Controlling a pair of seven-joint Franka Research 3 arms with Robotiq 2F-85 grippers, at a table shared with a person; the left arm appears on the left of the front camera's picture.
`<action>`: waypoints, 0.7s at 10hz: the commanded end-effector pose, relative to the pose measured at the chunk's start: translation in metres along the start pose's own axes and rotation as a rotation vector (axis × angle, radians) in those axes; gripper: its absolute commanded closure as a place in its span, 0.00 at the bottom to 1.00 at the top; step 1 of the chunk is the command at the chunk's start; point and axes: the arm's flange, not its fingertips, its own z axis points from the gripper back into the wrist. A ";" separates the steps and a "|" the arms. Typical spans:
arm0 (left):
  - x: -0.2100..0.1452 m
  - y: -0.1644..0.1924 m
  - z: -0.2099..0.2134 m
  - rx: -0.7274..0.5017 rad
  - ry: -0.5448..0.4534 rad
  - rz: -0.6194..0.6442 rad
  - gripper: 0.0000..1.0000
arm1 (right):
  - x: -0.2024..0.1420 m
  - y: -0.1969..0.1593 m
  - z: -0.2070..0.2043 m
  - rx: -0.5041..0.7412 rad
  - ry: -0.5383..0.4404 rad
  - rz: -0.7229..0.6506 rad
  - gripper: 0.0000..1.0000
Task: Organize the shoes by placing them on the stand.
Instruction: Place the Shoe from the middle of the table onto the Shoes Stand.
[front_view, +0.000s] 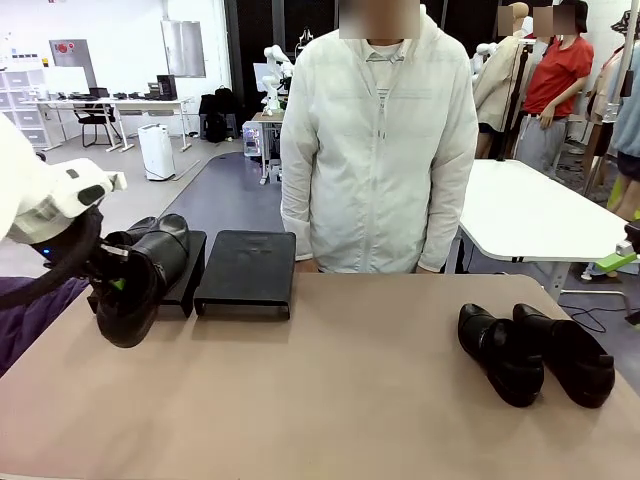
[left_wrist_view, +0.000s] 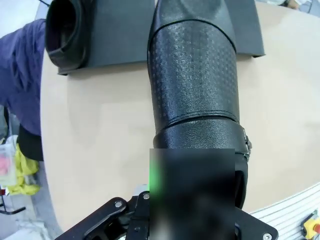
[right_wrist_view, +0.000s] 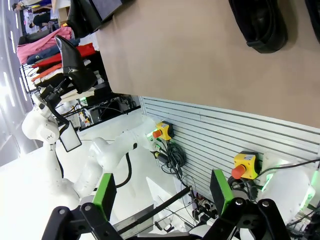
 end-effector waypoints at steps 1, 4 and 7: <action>0.002 -0.008 0.005 -0.001 -0.023 0.017 1.00 | 0.001 0.003 0.003 0.018 0.002 0.021 0.00; -0.002 -0.011 0.000 0.003 0.000 -0.005 1.00 | 0.001 0.003 0.003 0.018 0.002 0.021 0.00; 0.076 0.019 -0.001 -0.030 0.060 0.010 1.00 | 0.001 0.003 0.003 0.018 0.002 0.021 0.00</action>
